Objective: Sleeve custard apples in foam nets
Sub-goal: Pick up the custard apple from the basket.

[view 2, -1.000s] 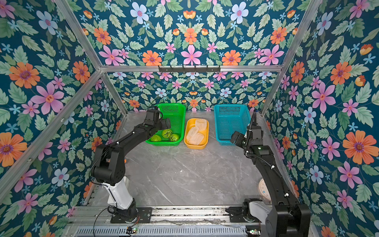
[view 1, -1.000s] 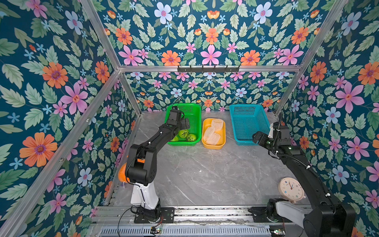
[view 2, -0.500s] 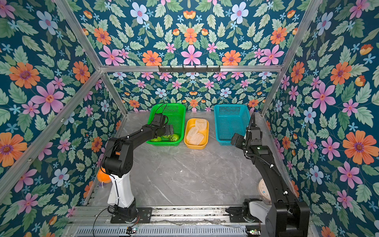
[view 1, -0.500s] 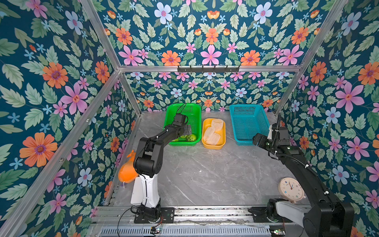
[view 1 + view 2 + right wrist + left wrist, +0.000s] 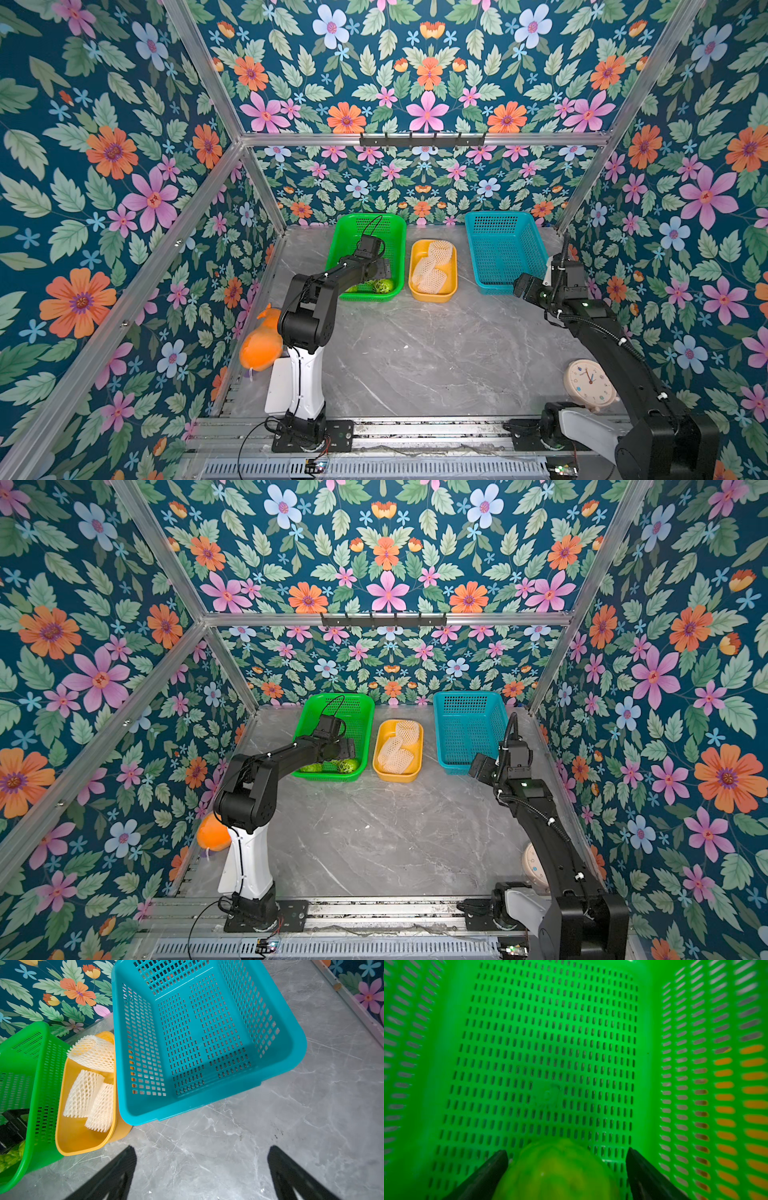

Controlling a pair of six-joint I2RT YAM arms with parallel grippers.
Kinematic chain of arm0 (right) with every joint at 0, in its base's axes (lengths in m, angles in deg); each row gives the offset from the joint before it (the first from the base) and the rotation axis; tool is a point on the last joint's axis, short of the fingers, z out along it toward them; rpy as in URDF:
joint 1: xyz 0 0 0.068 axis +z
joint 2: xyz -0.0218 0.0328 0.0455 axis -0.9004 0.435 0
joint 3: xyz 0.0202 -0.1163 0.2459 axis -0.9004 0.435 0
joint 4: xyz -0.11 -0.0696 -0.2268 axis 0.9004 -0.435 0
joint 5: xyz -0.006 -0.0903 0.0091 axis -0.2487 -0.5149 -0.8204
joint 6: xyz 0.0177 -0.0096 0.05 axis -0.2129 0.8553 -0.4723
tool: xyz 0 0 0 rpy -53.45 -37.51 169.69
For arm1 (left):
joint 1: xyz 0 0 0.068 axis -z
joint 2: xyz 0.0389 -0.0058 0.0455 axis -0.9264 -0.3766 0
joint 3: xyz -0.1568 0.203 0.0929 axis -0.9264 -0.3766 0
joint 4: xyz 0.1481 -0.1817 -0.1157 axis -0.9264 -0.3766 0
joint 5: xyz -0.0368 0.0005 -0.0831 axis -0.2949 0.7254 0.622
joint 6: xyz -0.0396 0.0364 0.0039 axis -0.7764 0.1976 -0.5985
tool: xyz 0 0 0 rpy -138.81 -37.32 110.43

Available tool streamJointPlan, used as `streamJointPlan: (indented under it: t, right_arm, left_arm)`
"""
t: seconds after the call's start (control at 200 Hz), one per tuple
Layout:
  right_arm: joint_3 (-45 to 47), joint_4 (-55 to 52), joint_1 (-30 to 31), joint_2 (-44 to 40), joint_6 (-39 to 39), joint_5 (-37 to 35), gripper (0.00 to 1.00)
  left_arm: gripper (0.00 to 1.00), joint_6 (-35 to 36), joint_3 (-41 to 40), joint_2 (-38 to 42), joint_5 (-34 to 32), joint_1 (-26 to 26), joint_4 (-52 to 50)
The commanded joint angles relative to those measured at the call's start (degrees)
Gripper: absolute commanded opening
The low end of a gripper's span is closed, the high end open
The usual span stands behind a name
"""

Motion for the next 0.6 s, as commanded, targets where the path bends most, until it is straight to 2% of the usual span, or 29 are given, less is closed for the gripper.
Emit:
streamJointPlan:
  t: [0.0, 0.25, 0.445, 0.595]
  right_arm:
    - [0.16, 0.54, 0.05, -0.46, -0.01, -1.48, 0.99]
    - [0.44, 0.99, 0.08, -0.83, -0.02, -1.60, 0.99]
    - [0.08, 0.87, 0.06, -0.98, -0.03, -0.99, 0.99]
    - [-0.10, 0.59, 0.07, -1.58, -0.20, -0.73, 0.99]
  left_arm:
    - [0.89, 0.25, -0.17, -0.03, -0.32, -0.04, -1.32]
    - [0.77, 0.17, 0.18, 0.98, -0.51, -0.04, -0.16]
    - [0.74, 0.42, 0.51, 4.23, -0.80, 0.07, -0.10]
    - [0.73, 0.78, -1.21, 9.70, -0.40, 1.07, -0.06]
